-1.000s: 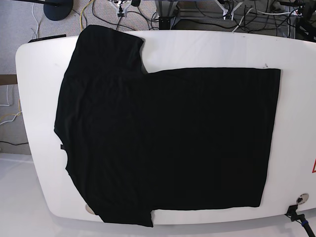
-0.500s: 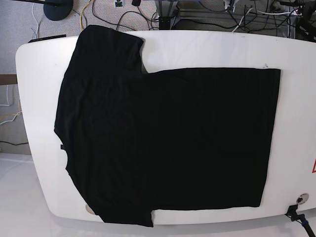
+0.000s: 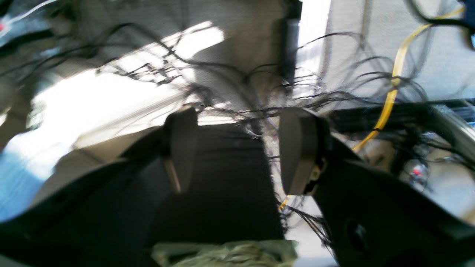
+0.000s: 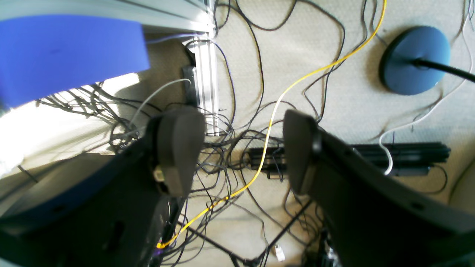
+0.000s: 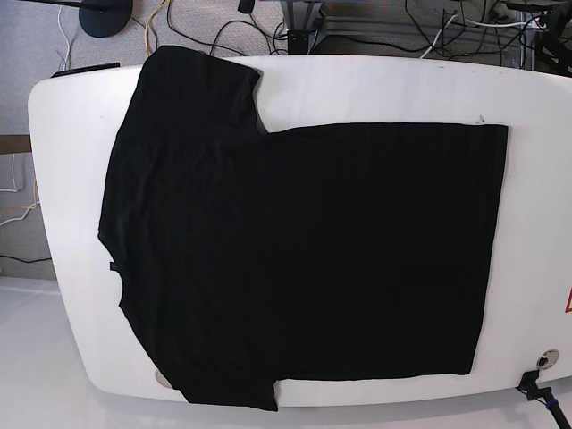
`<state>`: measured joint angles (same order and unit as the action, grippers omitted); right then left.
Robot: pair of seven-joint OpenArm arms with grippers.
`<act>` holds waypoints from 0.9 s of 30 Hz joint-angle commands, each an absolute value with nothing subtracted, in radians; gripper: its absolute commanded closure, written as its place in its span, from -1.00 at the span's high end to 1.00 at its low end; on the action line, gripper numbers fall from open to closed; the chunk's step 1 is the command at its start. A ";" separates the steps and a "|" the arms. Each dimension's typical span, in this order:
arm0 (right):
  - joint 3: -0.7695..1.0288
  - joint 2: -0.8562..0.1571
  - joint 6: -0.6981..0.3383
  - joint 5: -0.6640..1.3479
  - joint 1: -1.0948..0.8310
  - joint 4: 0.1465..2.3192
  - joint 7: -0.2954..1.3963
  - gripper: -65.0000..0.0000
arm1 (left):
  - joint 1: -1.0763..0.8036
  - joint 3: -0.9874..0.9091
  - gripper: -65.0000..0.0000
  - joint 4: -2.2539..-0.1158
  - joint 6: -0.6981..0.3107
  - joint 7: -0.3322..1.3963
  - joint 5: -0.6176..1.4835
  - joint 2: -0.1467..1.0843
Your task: Fold the T-shirt properly
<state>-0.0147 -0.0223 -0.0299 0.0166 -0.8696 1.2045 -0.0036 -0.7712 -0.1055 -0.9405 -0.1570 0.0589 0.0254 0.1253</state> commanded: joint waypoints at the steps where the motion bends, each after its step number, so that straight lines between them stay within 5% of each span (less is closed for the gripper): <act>1: -0.015 -0.025 -0.038 0.018 -0.929 1.287 -0.018 0.11 | -0.828 -0.133 0.03 -1.012 -0.159 0.048 0.030 0.133; 17: -0.016 -0.025 -0.038 0.018 -1.262 1.811 -0.018 0.11 | -1.221 -0.222 0.02 -1.659 -0.159 -0.001 0.084 0.082; 27: -0.012 -0.027 -0.038 0.016 -1.231 1.991 -0.021 0.11 | -1.198 -0.289 0.01 -1.936 -0.159 -0.001 0.157 0.079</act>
<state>-0.0132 -0.0257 -0.0357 0.0139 -1.2182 1.9690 0.0055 -1.1866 -0.2764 -1.9068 -0.1577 0.0227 0.1547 0.0776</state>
